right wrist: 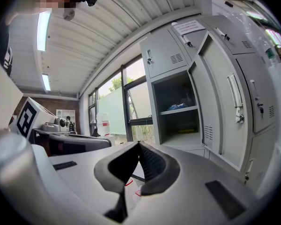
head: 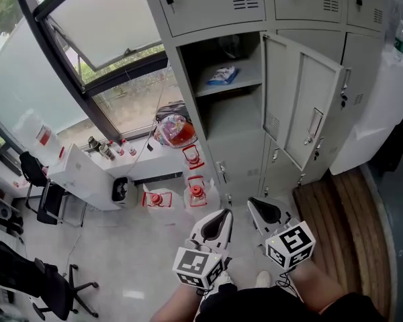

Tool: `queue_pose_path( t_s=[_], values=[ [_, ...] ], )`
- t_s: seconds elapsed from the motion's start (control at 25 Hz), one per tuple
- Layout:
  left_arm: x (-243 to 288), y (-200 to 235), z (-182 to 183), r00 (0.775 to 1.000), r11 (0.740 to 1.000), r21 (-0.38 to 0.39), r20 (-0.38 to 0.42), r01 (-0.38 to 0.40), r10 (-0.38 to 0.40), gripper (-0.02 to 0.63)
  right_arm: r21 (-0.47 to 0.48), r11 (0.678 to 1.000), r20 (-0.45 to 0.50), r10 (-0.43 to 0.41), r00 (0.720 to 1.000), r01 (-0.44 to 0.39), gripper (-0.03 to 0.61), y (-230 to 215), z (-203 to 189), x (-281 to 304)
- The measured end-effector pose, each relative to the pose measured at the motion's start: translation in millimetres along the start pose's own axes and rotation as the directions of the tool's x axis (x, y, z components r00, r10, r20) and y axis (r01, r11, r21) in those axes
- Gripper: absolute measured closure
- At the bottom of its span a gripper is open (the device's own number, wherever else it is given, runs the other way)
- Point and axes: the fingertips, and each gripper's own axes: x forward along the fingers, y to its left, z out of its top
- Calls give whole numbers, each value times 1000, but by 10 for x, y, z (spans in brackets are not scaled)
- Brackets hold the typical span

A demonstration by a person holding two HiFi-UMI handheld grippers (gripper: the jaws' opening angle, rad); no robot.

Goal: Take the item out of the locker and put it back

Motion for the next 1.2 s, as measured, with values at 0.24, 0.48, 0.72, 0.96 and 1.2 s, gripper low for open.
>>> queue_pose_path(
  t_s=[0.24,0.48,0.72,0.96,1.2],
  values=[
    [-67,199,37,1000,1000,-14,6,6,-5,594,-7,1000,-4,-5,1000,5,526,124,22,174],
    [-154,431,68,1000,1000,-18,12,20,-20,594,-17,1000,-10,-18,1000,18,526,268,48,397],
    [-228,689,109,999,999,-22,24,43,-42,594,-39,999,-10,-38,999,37,526,403,112,660],
    [-301,936,145,997,997,-9,25,80,-79,594,-86,994,1,-70,998,70,526,490,235,929],
    [-328,1129,198,993,993,25,25,117,-118,594,-107,988,34,-110,993,113,526,516,410,1136]
  ],
)
